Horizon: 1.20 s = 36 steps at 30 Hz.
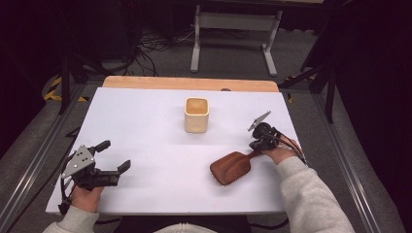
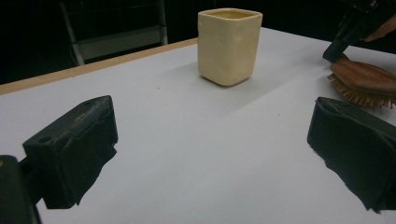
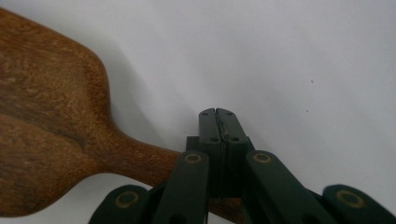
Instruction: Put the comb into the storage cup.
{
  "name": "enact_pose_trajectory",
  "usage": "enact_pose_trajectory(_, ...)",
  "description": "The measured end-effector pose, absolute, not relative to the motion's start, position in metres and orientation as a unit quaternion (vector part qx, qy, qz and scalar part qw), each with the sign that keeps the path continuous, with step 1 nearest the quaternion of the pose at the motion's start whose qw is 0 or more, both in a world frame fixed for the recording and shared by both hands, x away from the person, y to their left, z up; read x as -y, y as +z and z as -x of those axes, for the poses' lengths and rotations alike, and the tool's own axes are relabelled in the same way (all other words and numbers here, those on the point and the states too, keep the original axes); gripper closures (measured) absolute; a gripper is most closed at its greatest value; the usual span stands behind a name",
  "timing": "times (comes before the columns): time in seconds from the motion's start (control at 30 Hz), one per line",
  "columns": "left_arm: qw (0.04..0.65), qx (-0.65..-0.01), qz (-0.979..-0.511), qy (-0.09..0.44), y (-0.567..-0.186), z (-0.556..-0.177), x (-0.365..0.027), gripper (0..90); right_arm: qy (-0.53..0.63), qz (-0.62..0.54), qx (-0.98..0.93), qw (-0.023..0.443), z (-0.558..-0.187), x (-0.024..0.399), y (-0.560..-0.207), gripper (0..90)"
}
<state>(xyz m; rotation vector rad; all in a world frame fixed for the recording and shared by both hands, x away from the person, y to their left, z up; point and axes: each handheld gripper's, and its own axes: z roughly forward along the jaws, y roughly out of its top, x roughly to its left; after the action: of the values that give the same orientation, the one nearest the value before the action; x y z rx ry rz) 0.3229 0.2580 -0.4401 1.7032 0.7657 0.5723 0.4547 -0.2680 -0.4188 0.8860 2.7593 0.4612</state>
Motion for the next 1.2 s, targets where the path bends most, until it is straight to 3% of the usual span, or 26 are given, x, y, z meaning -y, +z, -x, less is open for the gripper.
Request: enact_pose_trajectory(1.2, 0.56, -0.325, -0.723, 0.243, -0.44, -0.323, -0.257, 2.7, 0.161, -0.295, -0.938, 0.088, -0.409, 0.289, -0.412, 89.3)
